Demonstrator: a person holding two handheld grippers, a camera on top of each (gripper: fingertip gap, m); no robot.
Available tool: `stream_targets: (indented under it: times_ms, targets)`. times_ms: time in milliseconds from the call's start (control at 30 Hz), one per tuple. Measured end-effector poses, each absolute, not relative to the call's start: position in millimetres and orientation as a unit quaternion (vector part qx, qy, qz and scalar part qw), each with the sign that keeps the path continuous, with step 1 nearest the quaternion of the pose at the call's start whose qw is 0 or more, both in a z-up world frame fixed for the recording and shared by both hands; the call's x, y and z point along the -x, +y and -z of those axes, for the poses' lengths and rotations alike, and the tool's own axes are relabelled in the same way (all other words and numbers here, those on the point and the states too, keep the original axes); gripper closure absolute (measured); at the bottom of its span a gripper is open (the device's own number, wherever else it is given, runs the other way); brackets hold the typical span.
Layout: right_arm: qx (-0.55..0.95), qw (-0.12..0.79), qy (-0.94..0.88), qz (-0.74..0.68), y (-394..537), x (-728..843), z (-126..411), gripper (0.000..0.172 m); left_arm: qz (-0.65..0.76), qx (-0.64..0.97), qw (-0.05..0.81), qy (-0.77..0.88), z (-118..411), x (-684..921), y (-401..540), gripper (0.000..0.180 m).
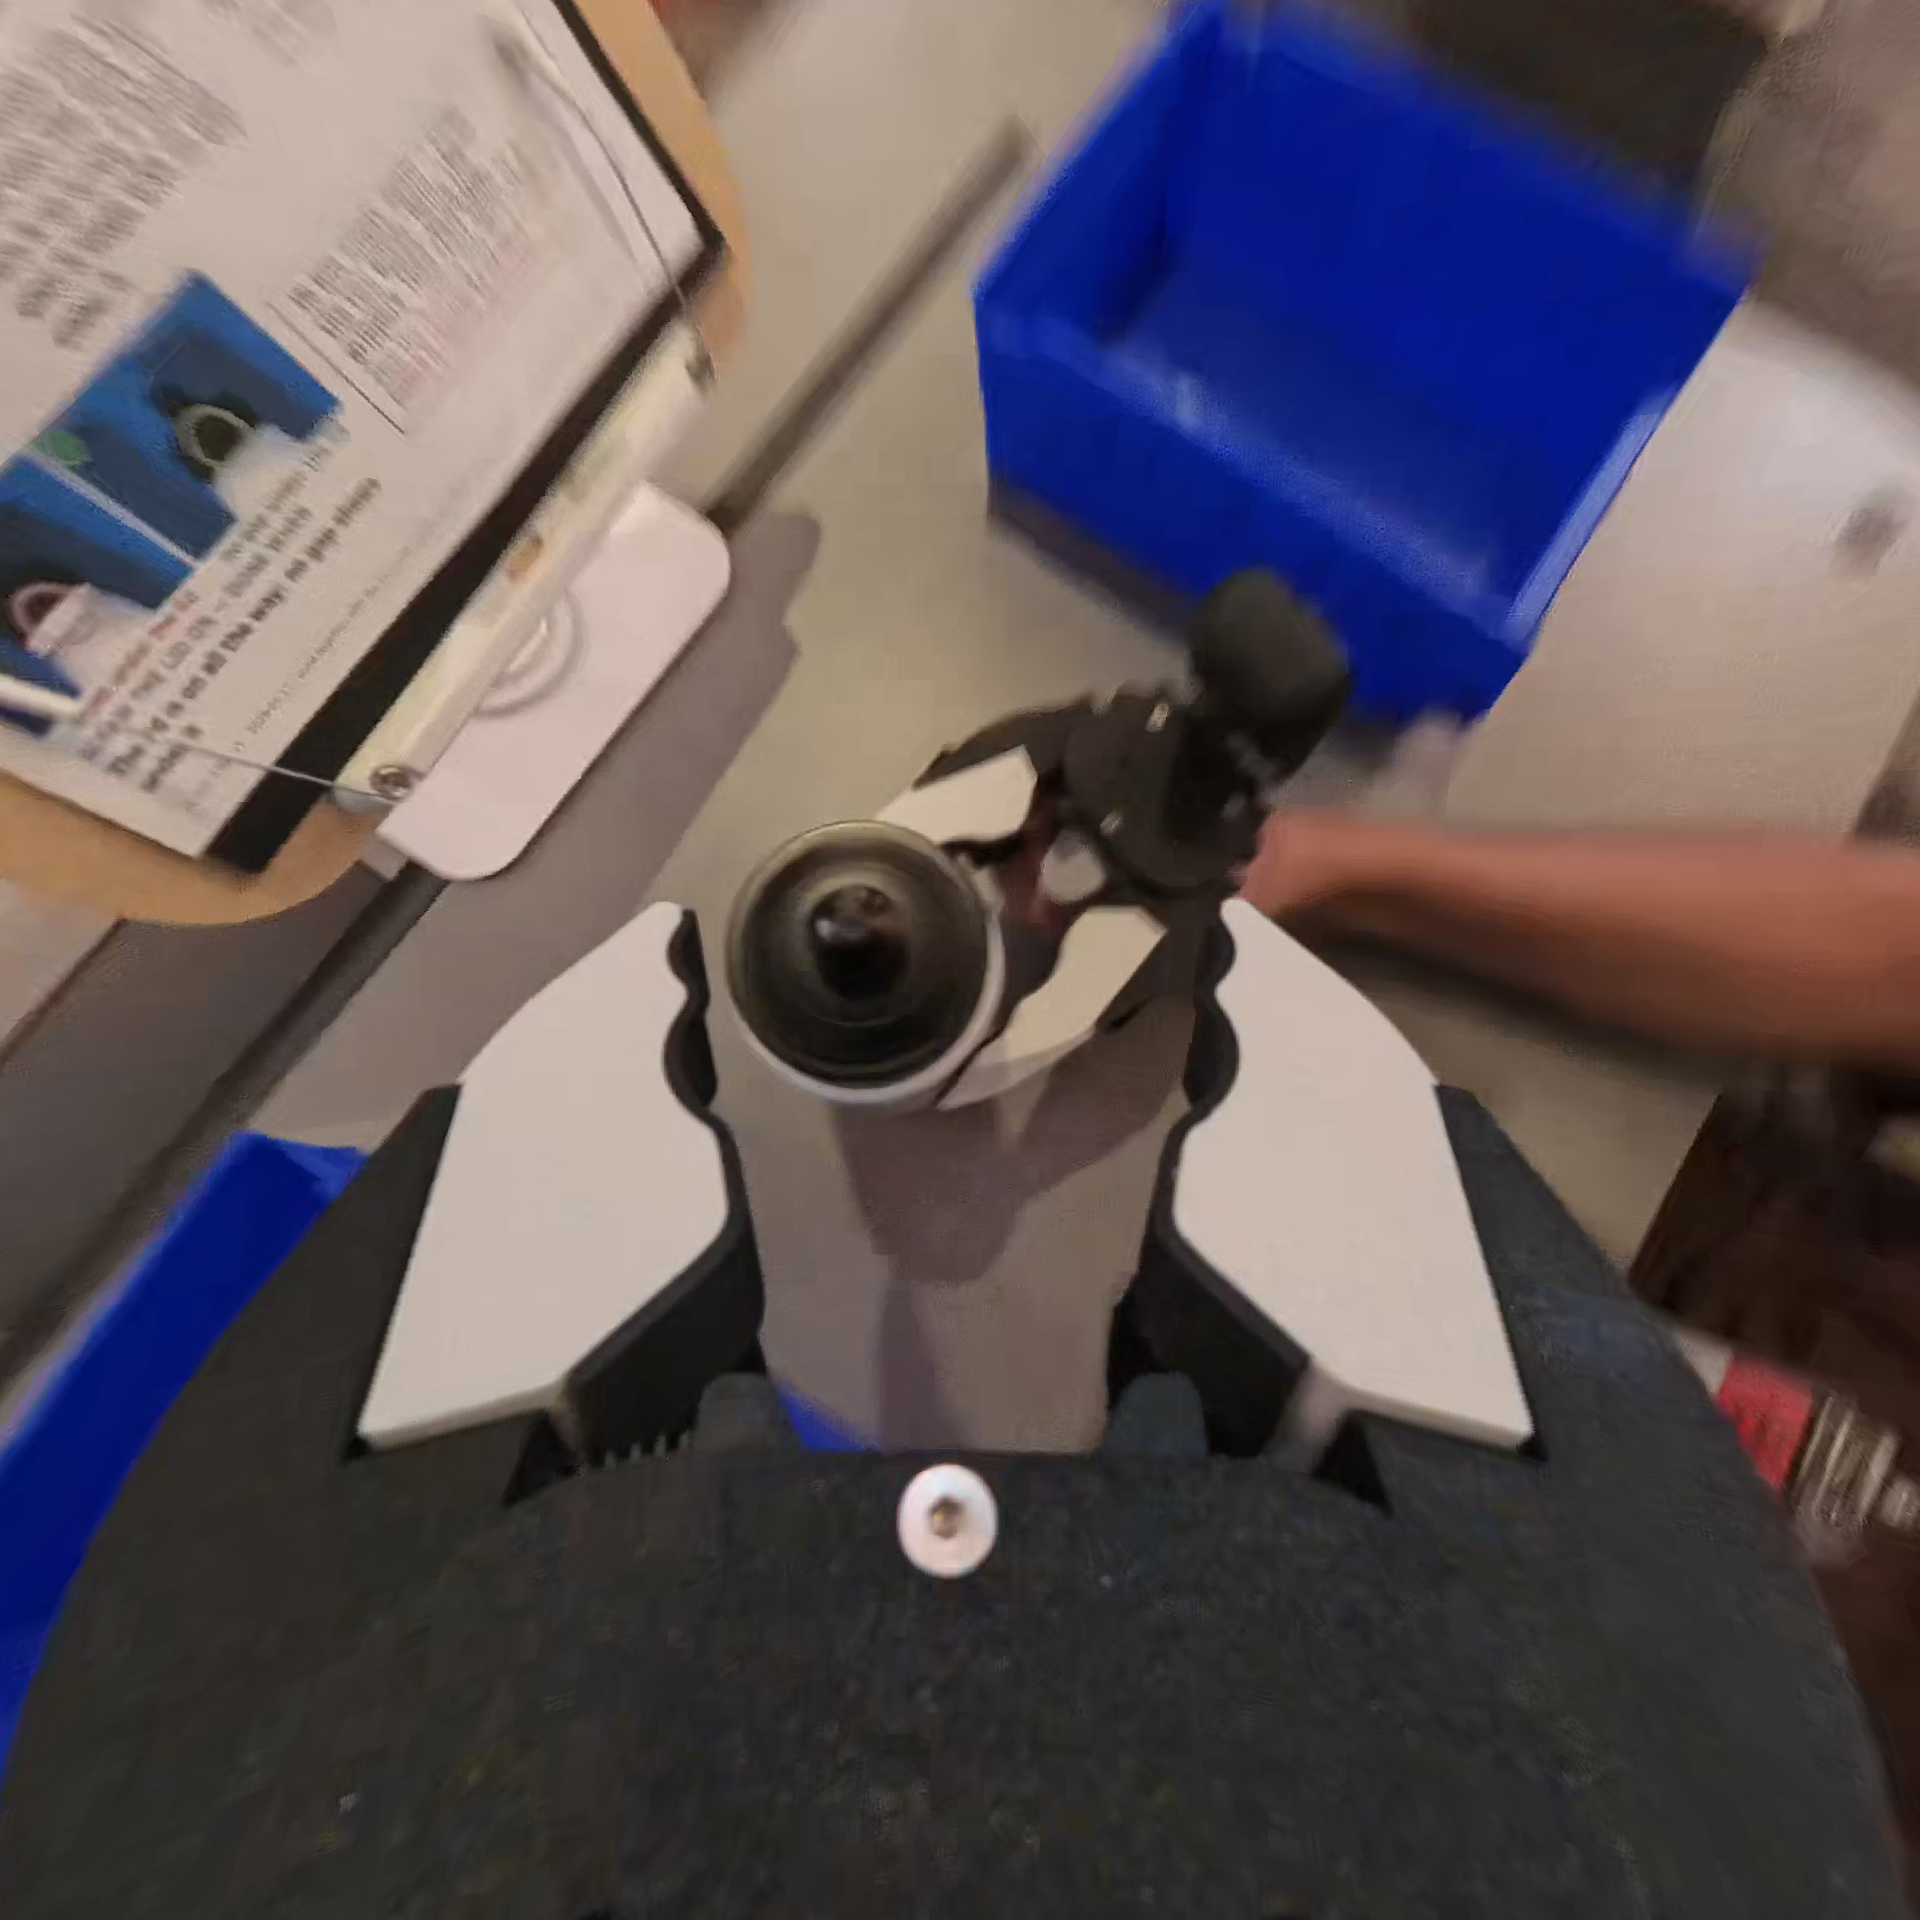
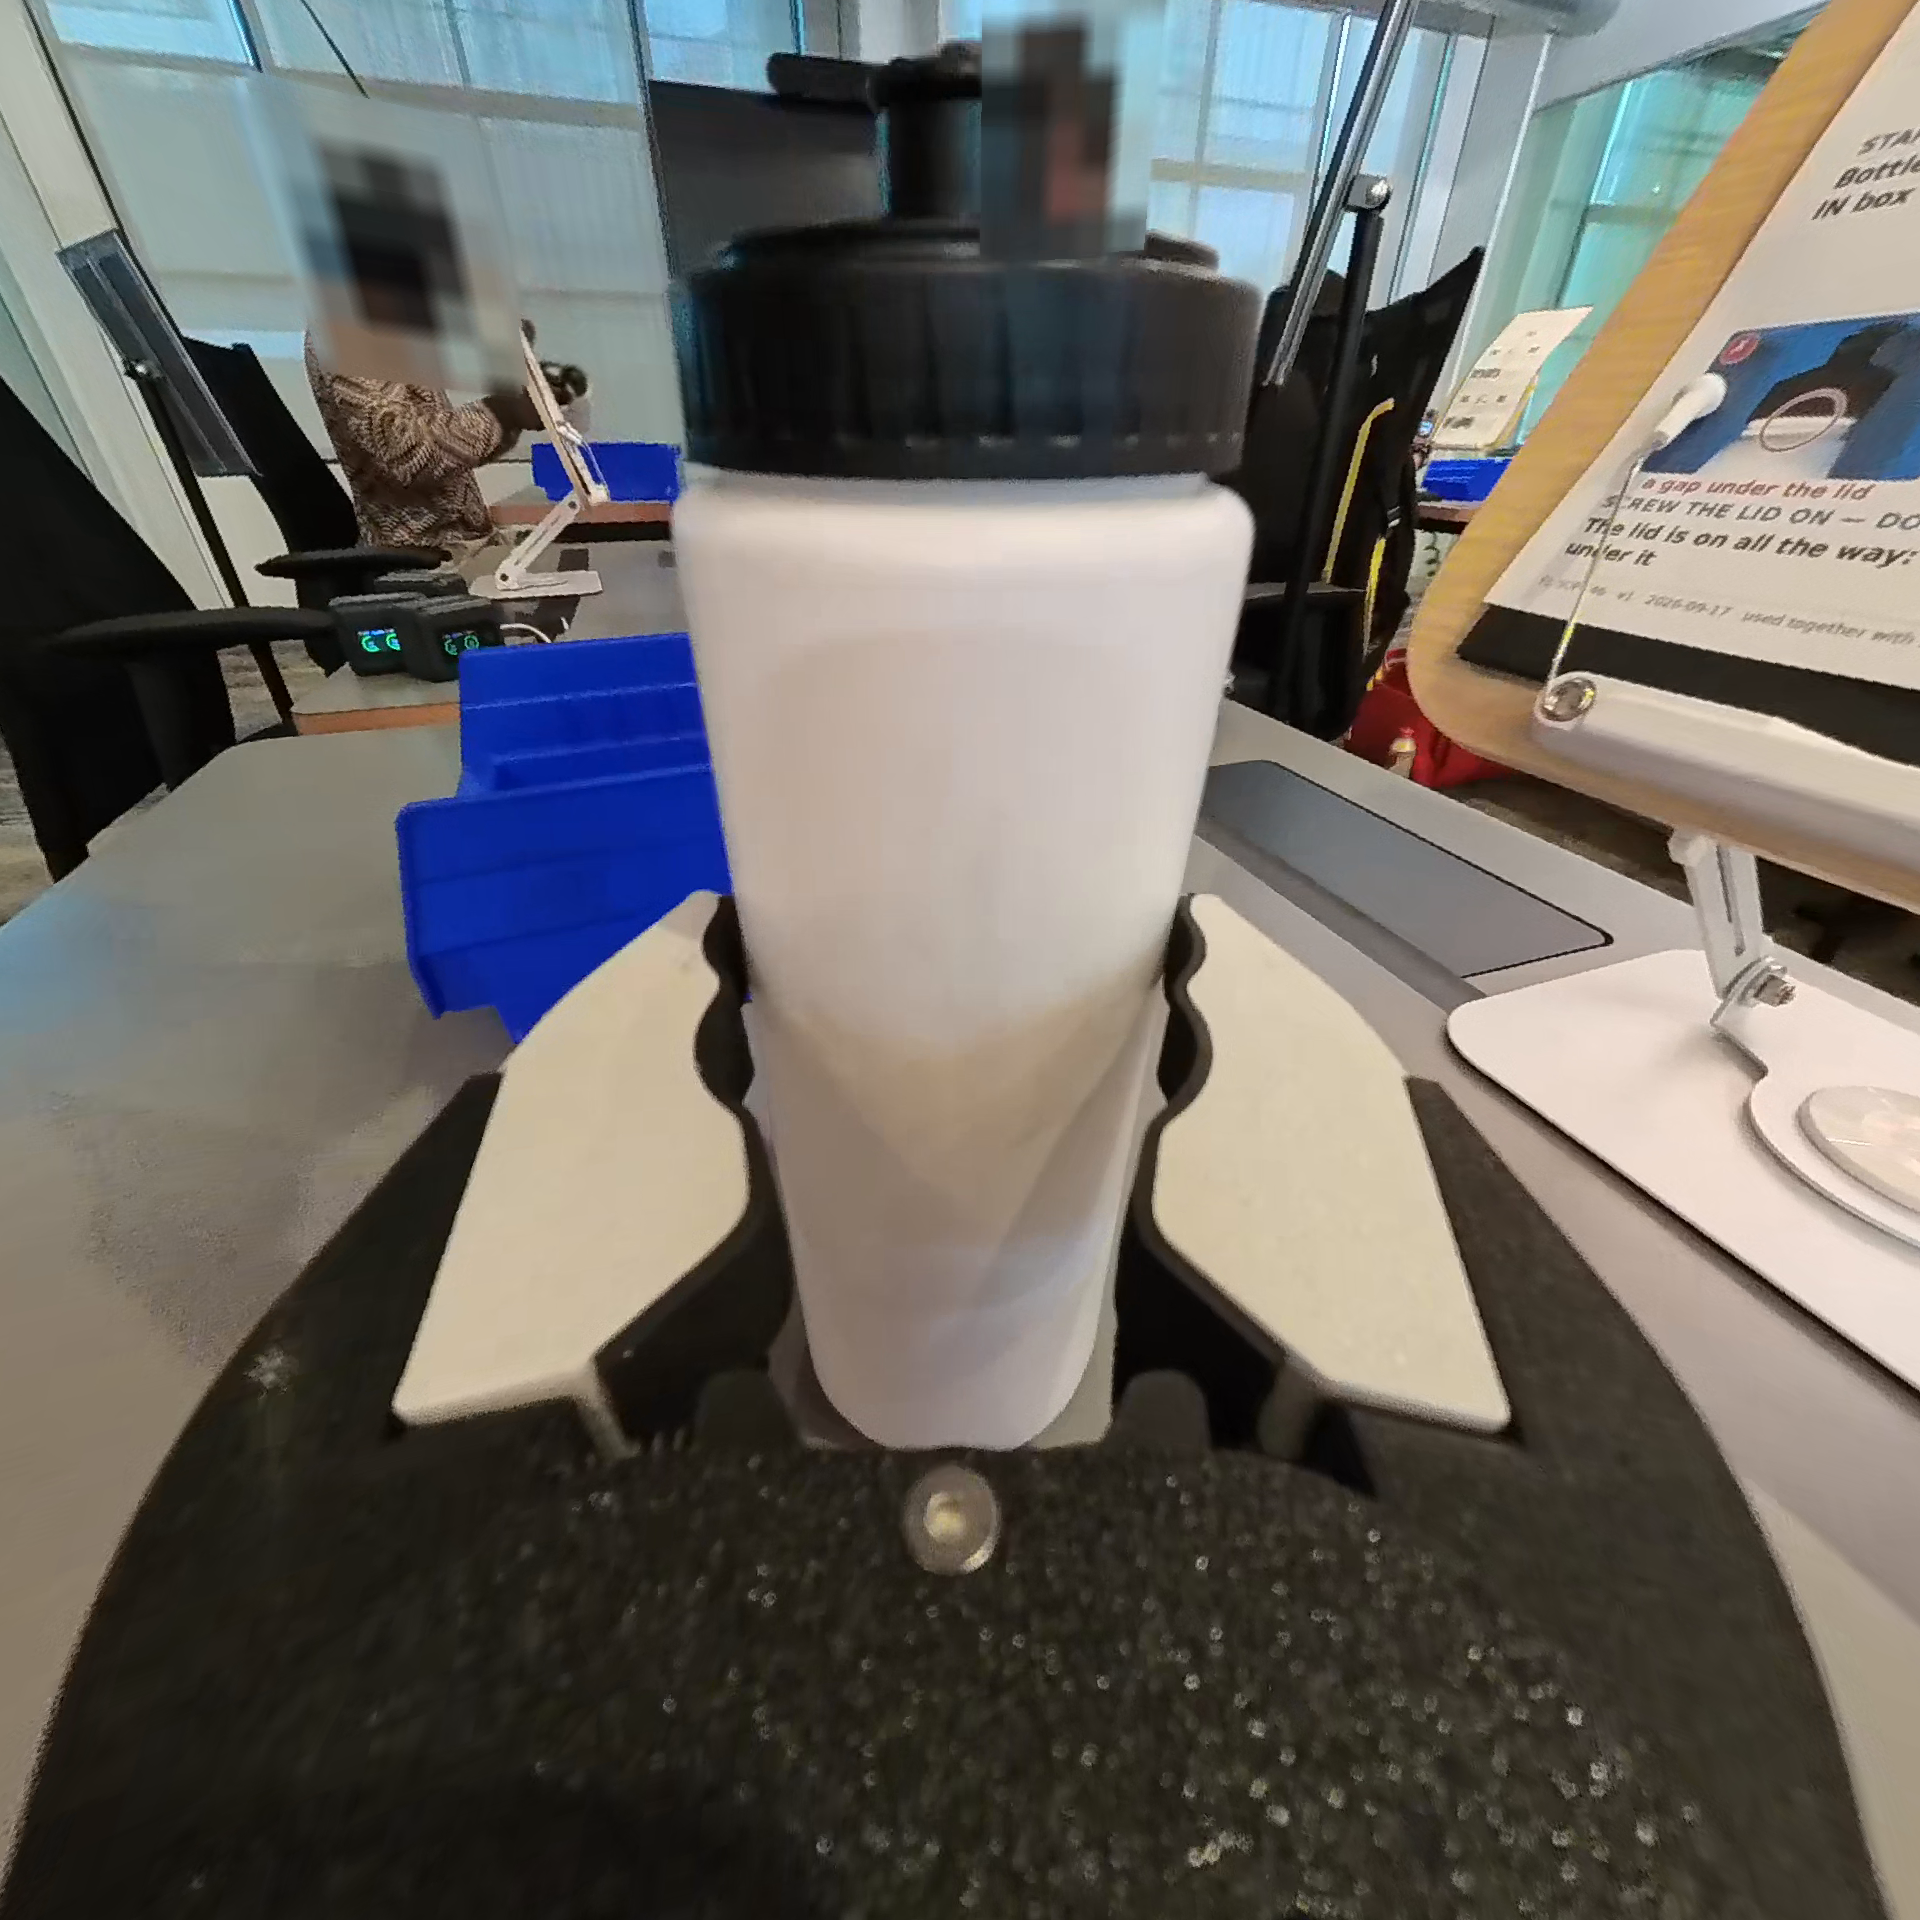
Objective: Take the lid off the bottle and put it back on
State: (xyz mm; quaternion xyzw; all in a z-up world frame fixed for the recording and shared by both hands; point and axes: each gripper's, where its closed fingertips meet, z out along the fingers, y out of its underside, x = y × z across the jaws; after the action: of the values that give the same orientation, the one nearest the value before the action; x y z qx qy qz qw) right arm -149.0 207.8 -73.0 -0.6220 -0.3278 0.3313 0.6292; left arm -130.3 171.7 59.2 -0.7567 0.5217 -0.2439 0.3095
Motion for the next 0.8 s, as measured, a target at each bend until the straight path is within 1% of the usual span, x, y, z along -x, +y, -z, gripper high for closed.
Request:
stream_targets:
  times_ms: [67,100,167,267,333,400,533,633,733,800]
  targets:
    - [0.623,0.632,-0.32,-0.332,208,147,72,0.094,0.338,0.741,0.36,0.454,-55,141,138,0.093]
    - [0.623,0.632,-0.318,-0.332,208,146,72,0.094,0.374,0.737,0.372,0.423,-41,148,120,0.094]
    - [0.629,0.631,-0.309,-0.332,209,142,72,0.094,0.421,0.742,0.376,0.362,5,159,90,0.099]
    - [0.631,0.629,-0.302,-0.34,209,137,71,0.095,0.466,0.759,0.355,0.285,80,172,55,0.106]
    - [0.631,0.628,-0.299,-0.344,208,134,71,0.095,0.479,0.763,0.352,0.253,107,182,41,0.108]
    - [0.633,0.627,-0.301,-0.341,208,133,71,0.095,0.472,0.766,0.357,0.249,112,191,37,0.107]
    - [0.636,0.631,-0.299,-0.328,210,128,70,0.095,0.427,0.754,0.406,0.291,115,201,42,0.109]
    - [0.633,0.639,-0.289,-0.327,211,121,63,0.095,0.401,0.766,0.395,0.312,127,203,41,0.11]
    - [0.628,0.657,-0.278,-0.311,210,109,41,0.095,0.452,0.757,0.371,0.292,121,199,31,0.11]
    - [0.615,0.681,-0.27,-0.293,204,98,14,0.095,0.489,0.751,0.348,0.276,117,196,26,0.11]
